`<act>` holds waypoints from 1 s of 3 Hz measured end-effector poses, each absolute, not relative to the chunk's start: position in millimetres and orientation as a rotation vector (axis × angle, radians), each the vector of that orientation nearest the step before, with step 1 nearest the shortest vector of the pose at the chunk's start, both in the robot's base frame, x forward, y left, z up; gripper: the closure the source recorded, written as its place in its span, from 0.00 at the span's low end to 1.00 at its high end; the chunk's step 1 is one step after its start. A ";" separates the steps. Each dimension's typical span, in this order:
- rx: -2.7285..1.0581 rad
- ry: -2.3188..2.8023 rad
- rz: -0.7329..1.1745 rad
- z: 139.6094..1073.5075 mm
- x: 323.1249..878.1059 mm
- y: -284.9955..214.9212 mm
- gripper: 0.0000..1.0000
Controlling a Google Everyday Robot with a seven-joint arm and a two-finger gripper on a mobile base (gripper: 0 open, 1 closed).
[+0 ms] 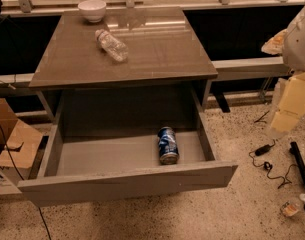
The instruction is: Pick pepsi can from top drawer and place on counter
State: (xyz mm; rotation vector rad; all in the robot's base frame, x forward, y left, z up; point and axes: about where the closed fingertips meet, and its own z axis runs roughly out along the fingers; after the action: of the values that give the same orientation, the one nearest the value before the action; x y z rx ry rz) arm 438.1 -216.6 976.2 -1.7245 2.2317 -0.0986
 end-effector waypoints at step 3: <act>-1.416 2.391 -0.042 949.6 466.1 -199.4 0.00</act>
Offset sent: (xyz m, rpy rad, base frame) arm 0.0335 0.0208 -0.0230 0.0771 -0.0159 -0.2690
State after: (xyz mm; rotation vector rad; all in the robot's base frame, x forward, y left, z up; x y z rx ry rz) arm 466.1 -199.4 949.6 -1.4159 2.3913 -0.0416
